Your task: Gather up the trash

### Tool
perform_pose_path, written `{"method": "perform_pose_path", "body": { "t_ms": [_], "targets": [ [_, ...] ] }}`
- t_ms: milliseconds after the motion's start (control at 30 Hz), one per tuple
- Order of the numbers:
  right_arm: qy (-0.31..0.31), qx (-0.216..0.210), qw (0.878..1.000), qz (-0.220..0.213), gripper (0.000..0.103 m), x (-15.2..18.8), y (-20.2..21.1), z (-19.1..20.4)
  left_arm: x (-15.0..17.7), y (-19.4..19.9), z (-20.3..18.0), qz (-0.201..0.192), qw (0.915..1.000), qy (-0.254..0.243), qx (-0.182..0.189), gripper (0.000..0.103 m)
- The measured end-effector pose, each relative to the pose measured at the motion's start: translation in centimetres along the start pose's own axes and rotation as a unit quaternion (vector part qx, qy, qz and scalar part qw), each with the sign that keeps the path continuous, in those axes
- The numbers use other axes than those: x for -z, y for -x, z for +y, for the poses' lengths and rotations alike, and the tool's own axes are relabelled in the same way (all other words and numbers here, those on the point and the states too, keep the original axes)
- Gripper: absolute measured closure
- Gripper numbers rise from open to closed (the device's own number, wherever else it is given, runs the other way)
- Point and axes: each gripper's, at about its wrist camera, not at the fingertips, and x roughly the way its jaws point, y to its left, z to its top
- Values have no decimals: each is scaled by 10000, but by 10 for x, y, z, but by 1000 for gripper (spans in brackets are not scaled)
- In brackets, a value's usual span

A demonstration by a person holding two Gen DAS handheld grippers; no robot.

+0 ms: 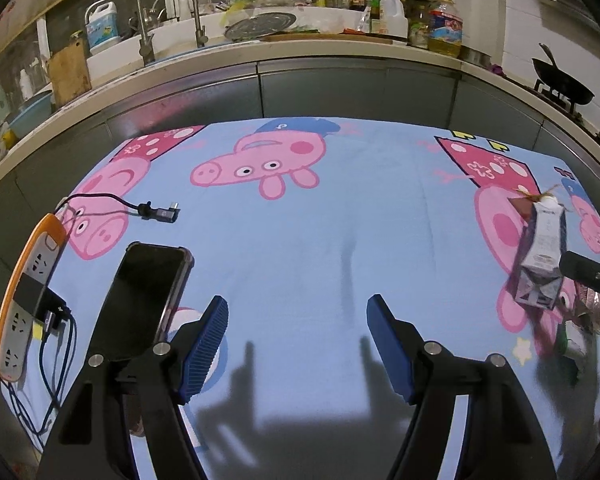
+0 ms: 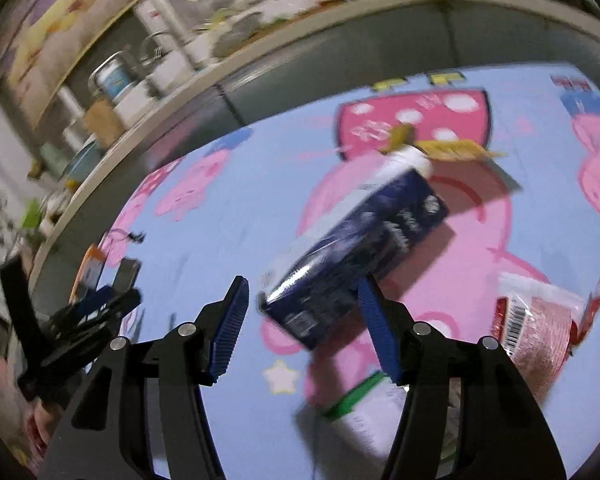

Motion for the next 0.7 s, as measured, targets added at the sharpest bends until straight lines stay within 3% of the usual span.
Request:
{"method": "perform_pose_path", "body": {
  "t_ms": [167,367,700],
  "targets": [
    [42,48,9993,-360,45,11,29,7,-1,7,-8,-92,9999,-92,68,31],
    [-45,494,9962,-722,45,42,75,-11,-3,15,-22,-161,9994,-203,242,31],
    [-489,632,9951,-591,45,87,91,-40,8,26,-58,-103,9974,-421,575,31]
  ]
}}
